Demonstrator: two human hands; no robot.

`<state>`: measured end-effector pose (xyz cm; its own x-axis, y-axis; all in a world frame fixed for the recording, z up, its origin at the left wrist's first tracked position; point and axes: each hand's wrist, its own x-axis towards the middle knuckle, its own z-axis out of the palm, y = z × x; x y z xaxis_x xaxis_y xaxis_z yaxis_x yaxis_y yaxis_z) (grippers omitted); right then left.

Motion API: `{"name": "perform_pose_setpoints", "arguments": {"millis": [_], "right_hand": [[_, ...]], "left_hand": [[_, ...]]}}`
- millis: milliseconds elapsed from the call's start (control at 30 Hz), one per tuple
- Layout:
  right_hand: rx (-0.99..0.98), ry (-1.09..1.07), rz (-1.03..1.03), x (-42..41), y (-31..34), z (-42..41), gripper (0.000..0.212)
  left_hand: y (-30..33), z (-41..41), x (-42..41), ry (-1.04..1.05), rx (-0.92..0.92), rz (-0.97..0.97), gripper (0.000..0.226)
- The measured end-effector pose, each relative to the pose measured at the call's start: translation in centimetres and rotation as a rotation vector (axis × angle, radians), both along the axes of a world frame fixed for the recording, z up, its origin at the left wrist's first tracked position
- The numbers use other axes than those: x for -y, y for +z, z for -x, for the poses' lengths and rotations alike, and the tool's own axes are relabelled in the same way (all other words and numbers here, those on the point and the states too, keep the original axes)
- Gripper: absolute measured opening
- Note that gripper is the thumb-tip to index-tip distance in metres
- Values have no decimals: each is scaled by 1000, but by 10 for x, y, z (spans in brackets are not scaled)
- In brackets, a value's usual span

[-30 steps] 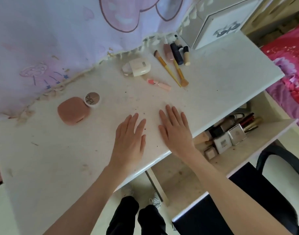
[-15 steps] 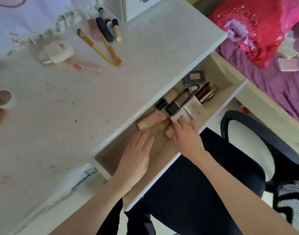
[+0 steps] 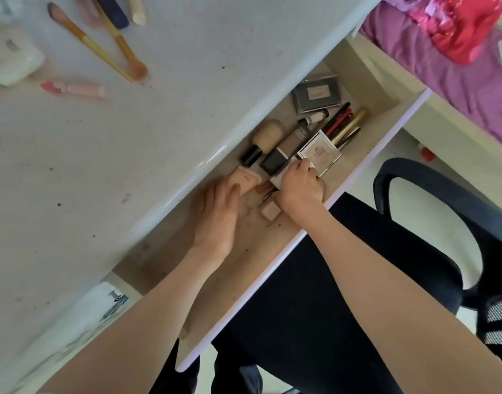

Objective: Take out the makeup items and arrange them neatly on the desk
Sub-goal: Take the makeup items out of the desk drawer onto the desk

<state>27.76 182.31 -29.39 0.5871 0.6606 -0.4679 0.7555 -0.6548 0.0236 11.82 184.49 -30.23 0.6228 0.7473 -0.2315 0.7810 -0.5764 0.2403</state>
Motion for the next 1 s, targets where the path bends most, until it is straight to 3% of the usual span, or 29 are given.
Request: {"name": "perform_pose_setpoints", "arguments": {"millis": [167, 467, 667, 867, 1000], "right_hand": [[21, -75, -58, -8, -8, -3, 58], [-90, -66, -91, -6, 7, -2, 74], [-198, -108, -267, 10, 35, 6, 78], [-408, -309, -508, 21, 75, 22, 79], [-484, -312, -700, 9, 110, 45, 71]], "left_hand": [[-4, -1, -5, 65, 69, 31, 45], [-3, -1, -1, 182, 233, 236, 49], [15, 11, 12, 257, 358, 401, 50], [58, 31, 11, 157, 370, 288, 48], [100, 62, 4, 188, 514, 303, 47]]}}
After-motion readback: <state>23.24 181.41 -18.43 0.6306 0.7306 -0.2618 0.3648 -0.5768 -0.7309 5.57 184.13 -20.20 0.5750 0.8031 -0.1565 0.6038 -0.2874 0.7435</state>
